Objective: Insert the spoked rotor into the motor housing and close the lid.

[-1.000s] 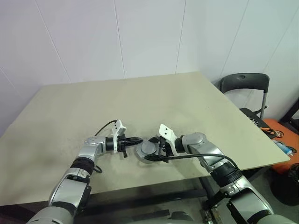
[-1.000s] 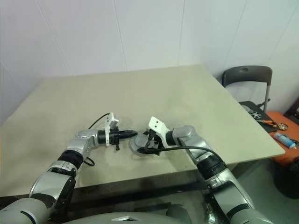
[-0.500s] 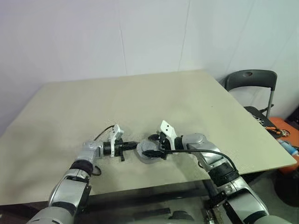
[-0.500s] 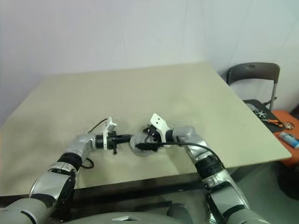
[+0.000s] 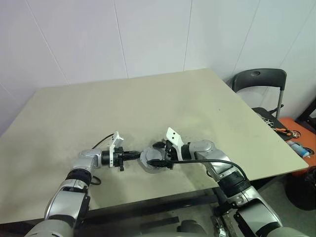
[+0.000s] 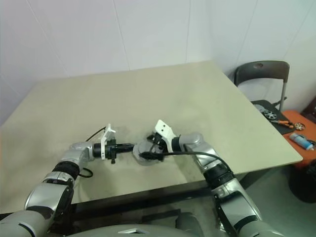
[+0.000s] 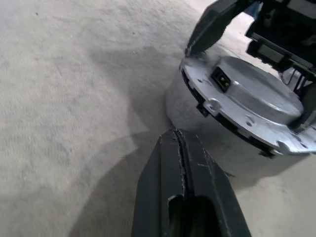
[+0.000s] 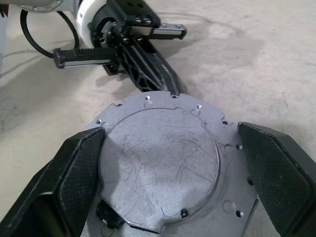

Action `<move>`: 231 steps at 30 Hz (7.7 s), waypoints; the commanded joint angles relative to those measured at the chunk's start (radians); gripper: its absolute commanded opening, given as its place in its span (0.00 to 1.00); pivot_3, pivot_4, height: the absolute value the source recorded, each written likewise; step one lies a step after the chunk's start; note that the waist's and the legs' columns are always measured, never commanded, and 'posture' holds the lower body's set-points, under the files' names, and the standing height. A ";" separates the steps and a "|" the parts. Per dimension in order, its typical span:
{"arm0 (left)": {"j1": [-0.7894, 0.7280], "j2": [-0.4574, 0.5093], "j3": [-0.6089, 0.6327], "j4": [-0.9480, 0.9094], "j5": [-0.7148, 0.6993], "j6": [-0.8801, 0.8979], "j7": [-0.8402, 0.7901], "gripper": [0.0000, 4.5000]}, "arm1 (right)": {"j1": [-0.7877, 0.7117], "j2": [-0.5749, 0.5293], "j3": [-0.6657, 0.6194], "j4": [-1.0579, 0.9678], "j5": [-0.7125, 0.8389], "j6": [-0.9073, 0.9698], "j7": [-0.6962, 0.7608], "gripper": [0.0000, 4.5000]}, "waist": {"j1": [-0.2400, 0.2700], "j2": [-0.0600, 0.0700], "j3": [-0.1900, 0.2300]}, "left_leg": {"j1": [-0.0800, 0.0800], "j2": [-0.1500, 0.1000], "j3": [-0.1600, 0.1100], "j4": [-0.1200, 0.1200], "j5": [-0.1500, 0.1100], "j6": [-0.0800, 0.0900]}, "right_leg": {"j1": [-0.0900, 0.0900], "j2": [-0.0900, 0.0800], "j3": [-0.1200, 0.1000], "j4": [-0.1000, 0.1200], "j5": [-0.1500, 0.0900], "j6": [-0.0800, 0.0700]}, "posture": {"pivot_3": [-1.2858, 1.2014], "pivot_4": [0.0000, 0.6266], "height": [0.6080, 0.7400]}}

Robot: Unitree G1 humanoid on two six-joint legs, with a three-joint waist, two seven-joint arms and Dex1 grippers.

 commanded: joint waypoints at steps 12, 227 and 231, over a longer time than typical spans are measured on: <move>-0.054 -0.099 0.343 -0.699 -0.342 0.301 0.538 0.00 | 0.039 -0.035 0.038 0.105 -0.074 0.034 -0.031 0.99 | 0.004 -0.016 0.023 | -0.002 -0.005 -0.014 0.003 0.001 -0.003 | -0.001 0.000 -0.001 0.002 0.001 0.000 | 0.52 0.00 1.00; 0.234 0.117 -0.100 -0.693 -0.108 0.316 0.258 0.00 | 0.093 0.226 -0.477 -0.188 0.477 0.850 -0.465 0.58 | 0.030 -0.010 0.022 | -0.031 -0.008 -0.007 0.027 0.000 -0.011 | -0.027 0.001 0.003 0.023 0.006 -0.010 | 0.52 0.00 1.00; 0.234 0.117 -0.092 -0.681 -0.102 0.303 0.260 0.00 | 0.091 0.230 -0.486 -0.148 0.460 0.811 -0.484 0.55 | 0.029 -0.009 0.021 | -0.029 -0.008 -0.007 0.028 0.000 -0.012 | -0.025 0.001 0.003 0.024 0.006 -0.010 | 0.52 0.00 1.00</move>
